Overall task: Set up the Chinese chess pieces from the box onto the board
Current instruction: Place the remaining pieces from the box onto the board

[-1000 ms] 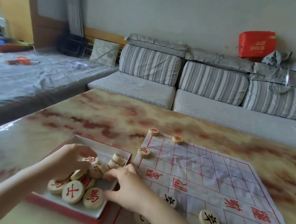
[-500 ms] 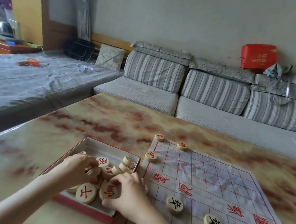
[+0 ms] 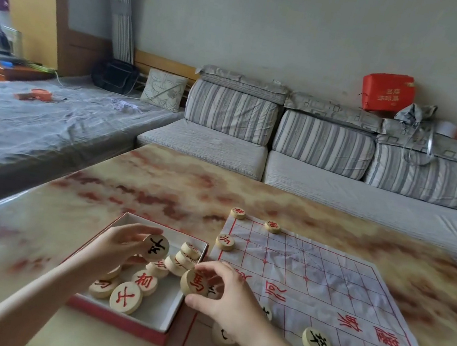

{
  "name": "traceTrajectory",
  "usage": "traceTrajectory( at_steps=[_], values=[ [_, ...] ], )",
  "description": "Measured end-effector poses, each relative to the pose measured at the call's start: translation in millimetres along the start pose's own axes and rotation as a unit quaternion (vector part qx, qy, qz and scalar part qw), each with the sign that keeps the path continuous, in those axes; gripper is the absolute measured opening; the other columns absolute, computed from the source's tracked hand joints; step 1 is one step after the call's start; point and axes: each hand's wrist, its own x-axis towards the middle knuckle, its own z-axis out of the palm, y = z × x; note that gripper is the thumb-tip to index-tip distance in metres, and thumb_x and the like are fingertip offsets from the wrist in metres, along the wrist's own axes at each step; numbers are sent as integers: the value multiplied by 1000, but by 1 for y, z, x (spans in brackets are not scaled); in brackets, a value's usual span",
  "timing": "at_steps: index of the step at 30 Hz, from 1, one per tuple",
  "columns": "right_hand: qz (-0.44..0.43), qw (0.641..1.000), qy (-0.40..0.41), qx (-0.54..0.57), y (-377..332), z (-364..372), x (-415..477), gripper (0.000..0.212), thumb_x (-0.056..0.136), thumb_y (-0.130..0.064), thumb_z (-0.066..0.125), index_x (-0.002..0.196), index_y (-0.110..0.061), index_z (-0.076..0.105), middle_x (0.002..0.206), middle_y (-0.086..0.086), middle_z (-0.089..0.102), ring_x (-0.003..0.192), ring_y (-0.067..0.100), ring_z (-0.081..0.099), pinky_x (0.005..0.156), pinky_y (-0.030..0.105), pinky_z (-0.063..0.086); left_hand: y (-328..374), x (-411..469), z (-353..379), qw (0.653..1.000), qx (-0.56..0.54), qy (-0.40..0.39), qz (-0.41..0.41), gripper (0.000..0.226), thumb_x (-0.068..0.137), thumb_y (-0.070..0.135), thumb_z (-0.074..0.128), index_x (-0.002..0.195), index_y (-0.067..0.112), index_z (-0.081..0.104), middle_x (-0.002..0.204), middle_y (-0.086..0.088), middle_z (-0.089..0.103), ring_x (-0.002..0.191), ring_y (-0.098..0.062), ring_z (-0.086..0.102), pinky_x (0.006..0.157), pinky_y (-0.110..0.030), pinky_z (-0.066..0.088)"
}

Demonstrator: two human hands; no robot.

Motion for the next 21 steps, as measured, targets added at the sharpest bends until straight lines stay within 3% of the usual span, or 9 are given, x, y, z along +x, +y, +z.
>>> traceTrajectory(
  at_steps=[2, 5, 8, 12, 16, 19, 21],
  values=[
    [2, 1000, 7, 5, 1, -3, -2, 43, 72, -32, 75, 111, -33, 57, 116, -10, 55, 107, 3, 52, 92, 16, 40, 4, -2, 5, 1000, -18, -17, -4, 37, 73, 7, 72, 105, 22, 65, 92, -3, 74, 86, -15, 70, 76, -23, 57],
    [6, 1000, 14, 12, 4, -9, -4, 41, 73, -27, 76, 109, -33, 57, 114, -11, 57, 104, 2, 54, 89, 12, 40, 9, -5, 14, 1000, 23, -2, 14, 46, 63, 8, 80, 101, 28, 65, 94, 8, 72, 78, 3, 67, 65, -12, 53],
    [11, 1000, 19, 10, 10, -17, -9, 42, 73, -28, 76, 110, -35, 55, 112, -11, 56, 101, 1, 53, 84, 7, 38, 11, -5, 23, 997, 75, 13, 19, 51, 60, 14, 83, 104, 32, 64, 106, 13, 63, 85, -3, 67, 71, -17, 52],
    [31, 999, 31, 14, 21, -35, -16, 42, 75, -25, 75, 111, -32, 55, 109, -12, 55, 94, -2, 53, 75, 1, 38, 14, -3, 38, 996, 81, 10, 38, 48, 63, 13, 82, 104, 29, 63, 104, 10, 65, 77, 0, 67, 65, -16, 53],
    [66, 996, 51, 22, 39, -63, -25, 44, 74, -22, 75, 113, -32, 56, 112, -12, 57, 99, 5, 56, 81, 10, 41, 19, 2, 62, 992, 119, -6, 49, 54, 58, 24, 84, 107, 30, 62, 95, 5, 70, 80, -6, 67, 74, -26, 54],
    [96, 992, 72, 33, 56, -85, -35, 49, 74, -20, 76, 117, -30, 56, 115, -11, 58, 102, 5, 57, 92, 20, 44, 20, 2, 83, 987, 141, -24, 69, 52, 55, 34, 82, 104, 33, 63, 91, 6, 71, 78, -7, 66, 71, -18, 51],
    [111, 990, 85, 37, 67, -100, -44, 48, 74, -18, 76, 117, -28, 56, 114, -9, 59, 101, 6, 58, 87, 16, 43, 22, 2, 99, 983, 162, -36, 79, 51, 47, 48, 76, 96, 42, 62, 90, 10, 70, 80, -5, 65, 72, -18, 51]
  ],
)
